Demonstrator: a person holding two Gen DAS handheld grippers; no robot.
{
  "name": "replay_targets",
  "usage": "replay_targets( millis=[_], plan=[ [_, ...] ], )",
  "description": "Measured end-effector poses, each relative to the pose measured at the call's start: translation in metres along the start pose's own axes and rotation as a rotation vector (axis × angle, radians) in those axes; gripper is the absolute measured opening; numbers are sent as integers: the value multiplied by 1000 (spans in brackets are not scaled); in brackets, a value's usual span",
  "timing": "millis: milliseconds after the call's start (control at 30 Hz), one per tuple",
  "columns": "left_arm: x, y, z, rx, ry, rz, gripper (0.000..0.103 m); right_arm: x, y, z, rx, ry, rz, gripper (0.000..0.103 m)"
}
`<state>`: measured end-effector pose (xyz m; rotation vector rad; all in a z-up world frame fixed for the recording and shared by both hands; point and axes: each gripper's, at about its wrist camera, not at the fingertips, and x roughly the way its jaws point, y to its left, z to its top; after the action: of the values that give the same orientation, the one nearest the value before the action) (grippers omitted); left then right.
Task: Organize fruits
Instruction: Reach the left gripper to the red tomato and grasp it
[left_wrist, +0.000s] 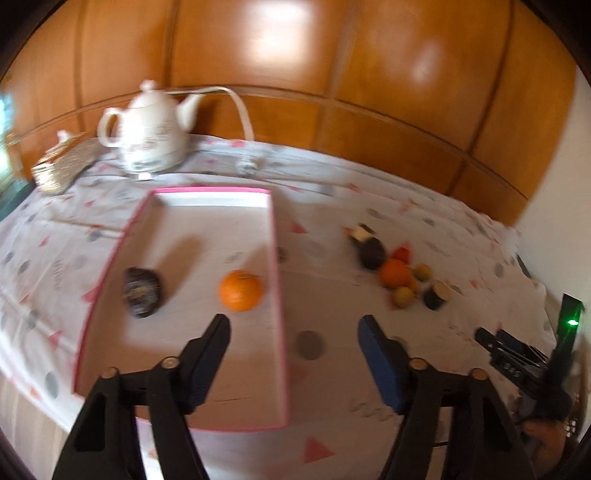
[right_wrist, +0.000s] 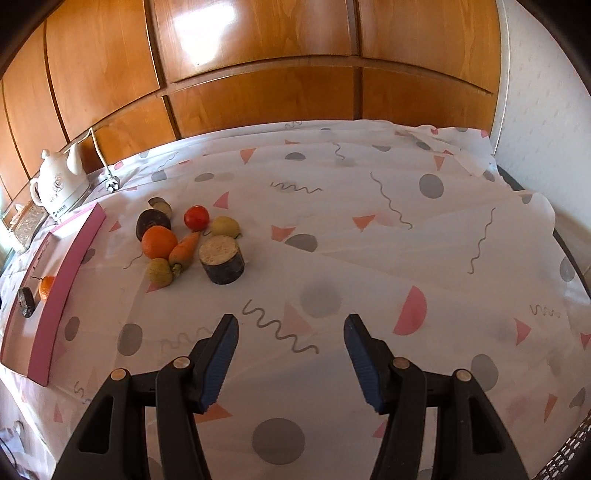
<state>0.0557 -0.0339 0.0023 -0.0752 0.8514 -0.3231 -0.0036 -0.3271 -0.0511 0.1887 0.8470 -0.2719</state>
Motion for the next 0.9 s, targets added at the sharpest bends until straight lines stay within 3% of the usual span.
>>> replay_targets(
  millis=[167,400,467,633,900],
  plan=[
    [29,-33,19,75,91,-125,53,1,-7,0,3,-5,-9,60],
    [66,-90,49,256,144,-304,50,2,-19,1,30,-3,1,60],
    [79,-110,56,326,166,-298,36,3,-21,1,36,1,5,60],
    [119,-147,74,433,232,-296,28,5,-26,0,53,9,29,60],
    [182,-180,86,597,278,-166,29,9,-33,1,70,20,59,60]
  ],
)
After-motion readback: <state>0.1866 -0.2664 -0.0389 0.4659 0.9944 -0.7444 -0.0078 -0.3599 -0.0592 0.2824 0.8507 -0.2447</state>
